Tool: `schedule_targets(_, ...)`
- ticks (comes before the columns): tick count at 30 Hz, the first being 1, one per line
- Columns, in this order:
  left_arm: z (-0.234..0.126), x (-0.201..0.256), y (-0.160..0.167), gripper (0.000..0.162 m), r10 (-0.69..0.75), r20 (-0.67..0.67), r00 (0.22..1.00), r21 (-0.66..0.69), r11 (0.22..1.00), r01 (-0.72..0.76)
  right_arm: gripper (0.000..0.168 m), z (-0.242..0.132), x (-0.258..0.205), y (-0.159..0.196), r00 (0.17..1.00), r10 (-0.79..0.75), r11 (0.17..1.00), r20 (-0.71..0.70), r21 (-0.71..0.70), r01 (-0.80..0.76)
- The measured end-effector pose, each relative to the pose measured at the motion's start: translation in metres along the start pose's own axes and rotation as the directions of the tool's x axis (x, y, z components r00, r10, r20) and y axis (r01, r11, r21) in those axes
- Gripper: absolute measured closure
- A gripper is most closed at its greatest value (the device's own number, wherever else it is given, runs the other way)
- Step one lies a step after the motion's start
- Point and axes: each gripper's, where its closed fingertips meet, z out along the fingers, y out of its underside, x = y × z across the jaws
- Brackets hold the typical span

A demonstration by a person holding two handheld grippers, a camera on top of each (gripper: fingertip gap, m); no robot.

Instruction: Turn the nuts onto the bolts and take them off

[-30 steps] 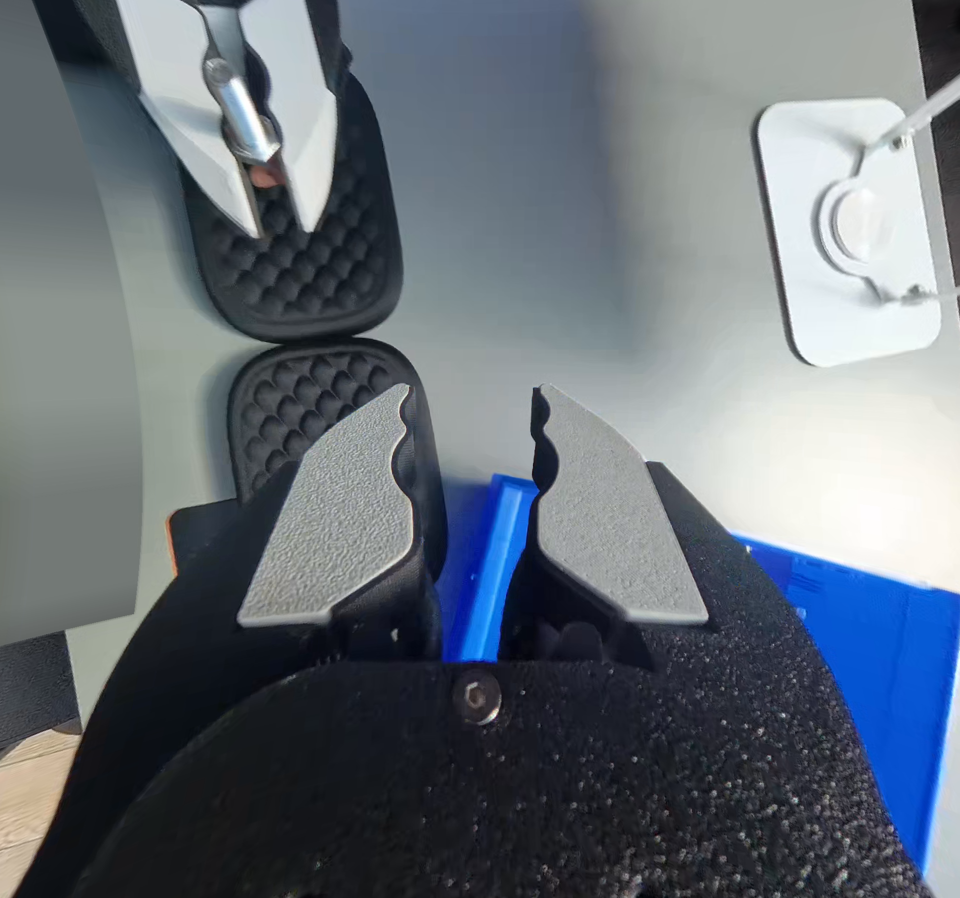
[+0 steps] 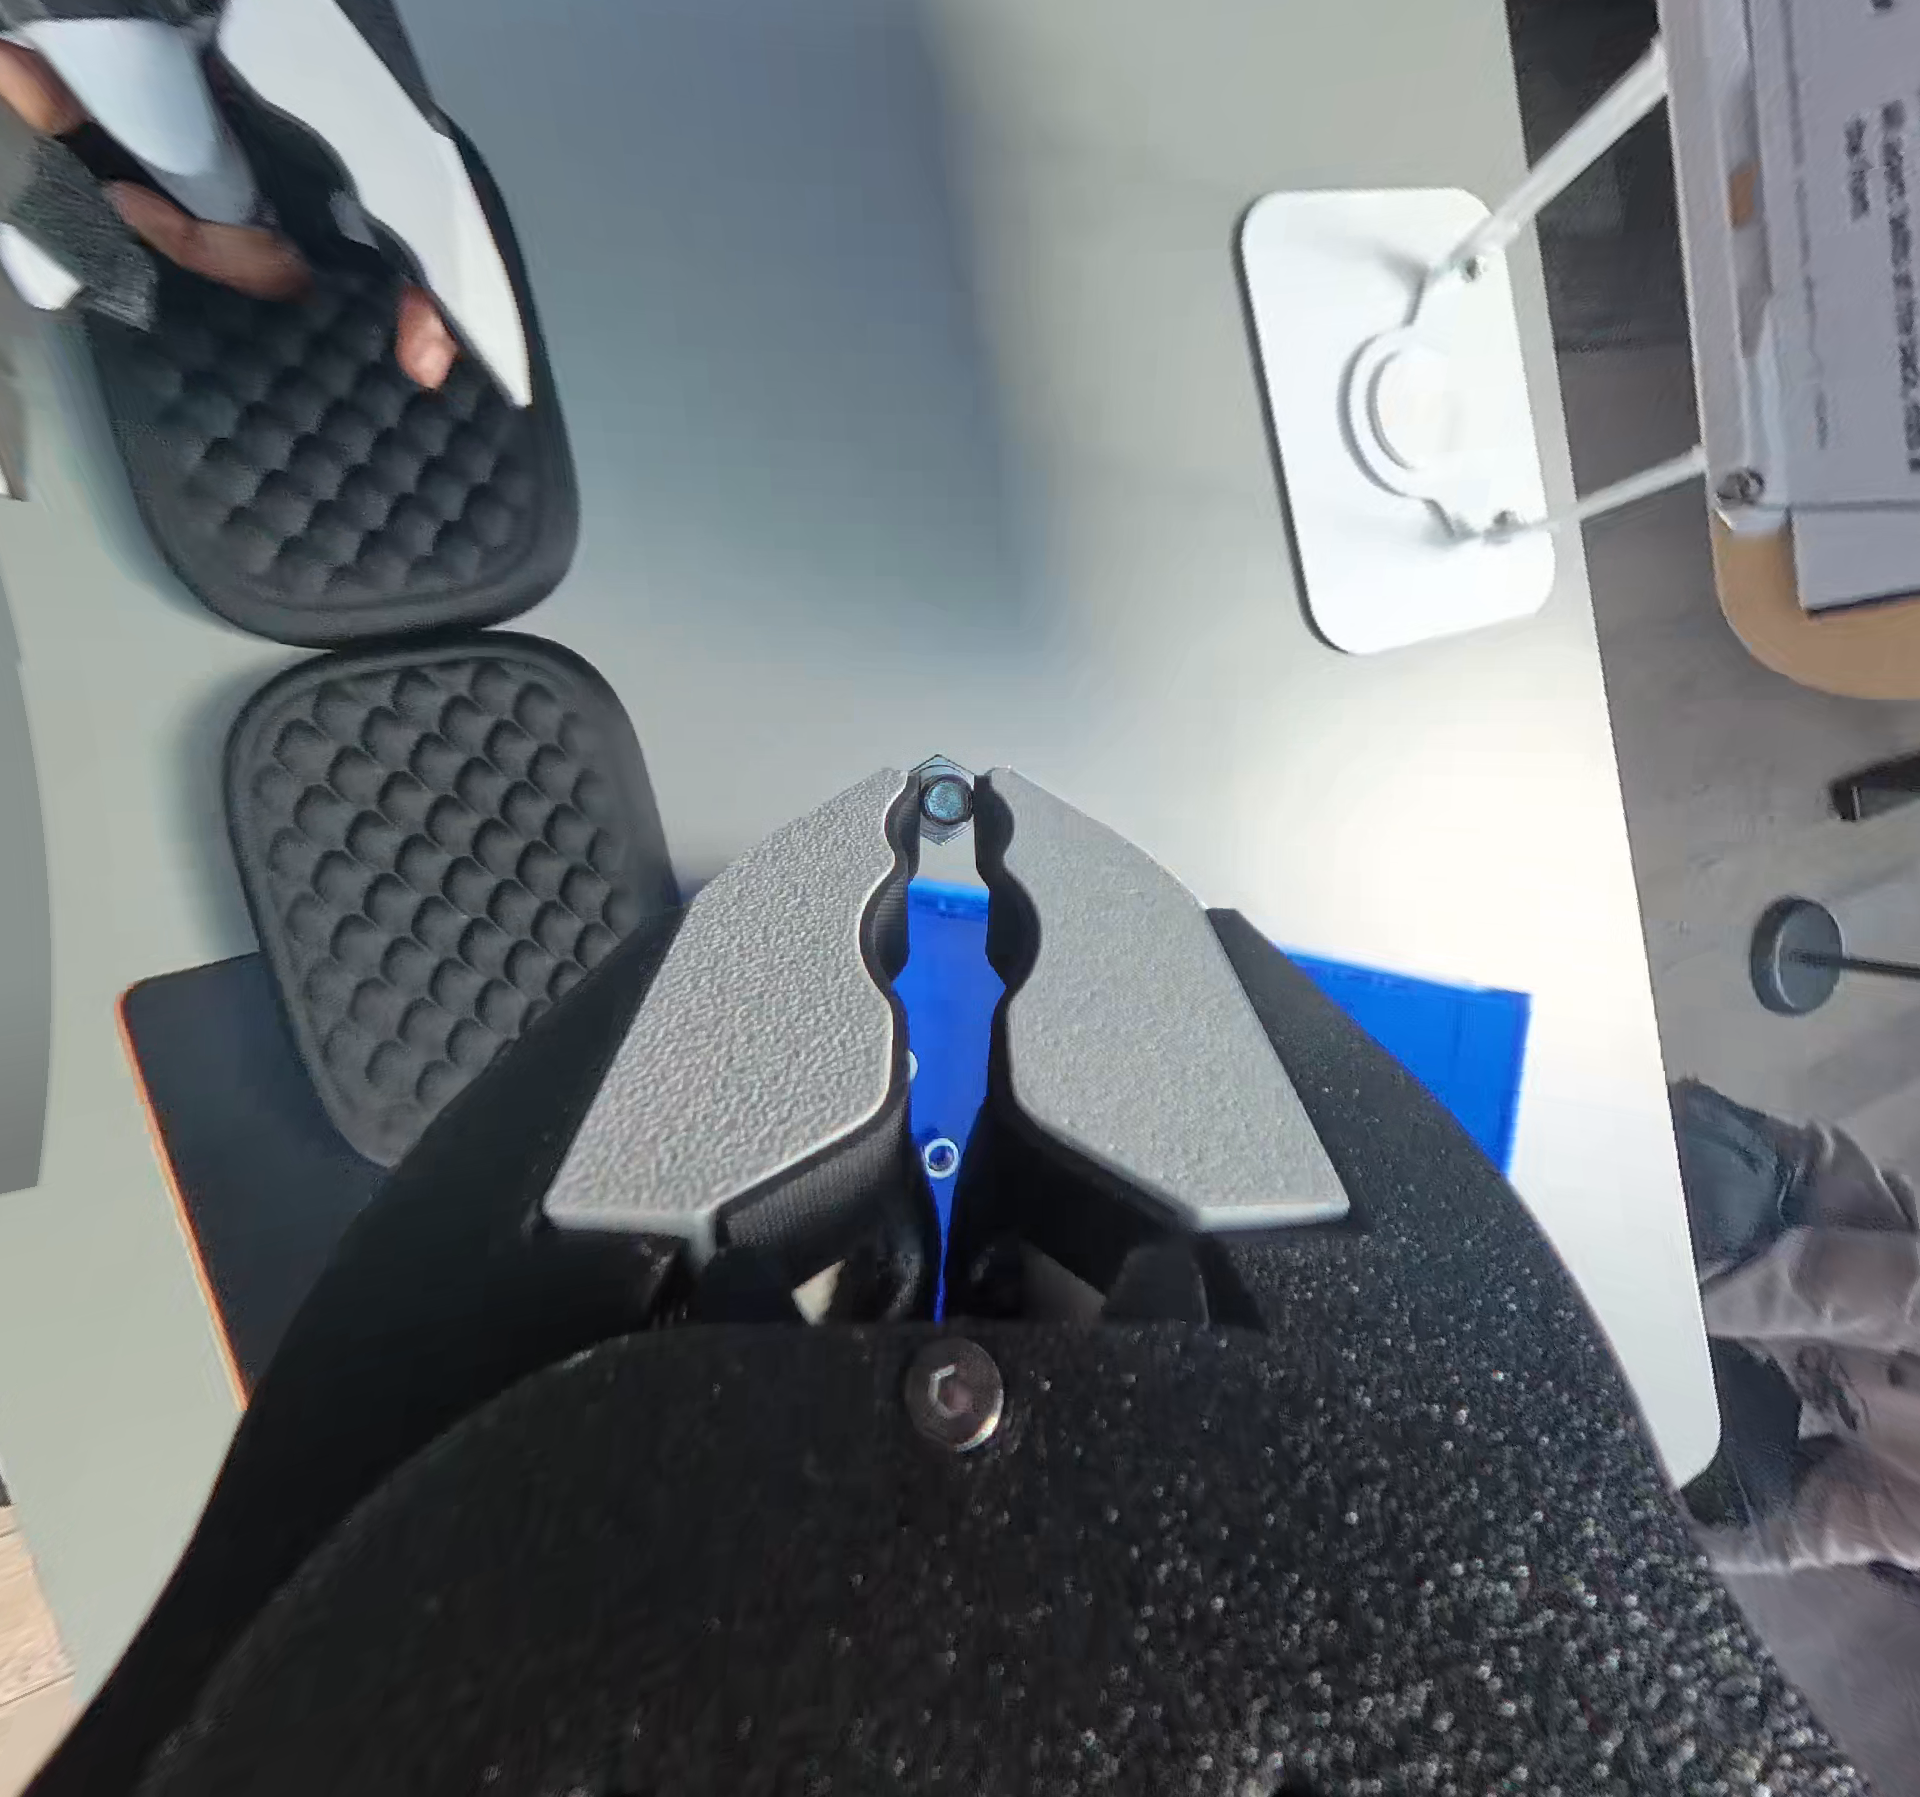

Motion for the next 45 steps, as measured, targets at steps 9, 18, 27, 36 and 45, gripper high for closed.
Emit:
schedule_targets(9,0.002,0.001,0.003,0.047,0.012,0.004,1.000,-0.024,1.000,-0.012,0.159,0.008,0.123,0.151,0.891,0.402,0.893,-0.212,-0.123,-0.432)
schedule_targets(18,0.006,0.003,0.009,0.047,0.032,0.002,0.999,-0.067,0.997,-0.032,0.159,0.074,0.160,0.229,0.769,0.586,0.749,-0.255,-0.190,-0.635)
schedule_targets(27,0.005,0.001,0.007,0.049,0.005,-0.001,1.000,-0.051,0.999,-0.005,0.159,0.100,0.154,0.243,0.755,0.613,0.713,-0.233,-0.249,-0.656)
schedule_targets(36,0.004,0.001,0.006,0.051,0.012,-0.002,1.000,-0.047,0.999,-0.012,0.148,0.098,0.153,0.241,0.750,0.619,0.711,-0.234,-0.239,-0.662)
schedule_targets(45,0.004,-0.005,0.005,0.063,-0.005,0.040,0.999,-0.040,0.999,0.006,0.102,0.000,0.141,0.118,0.719,0.640,0.762,-0.271,0.341,-0.550)
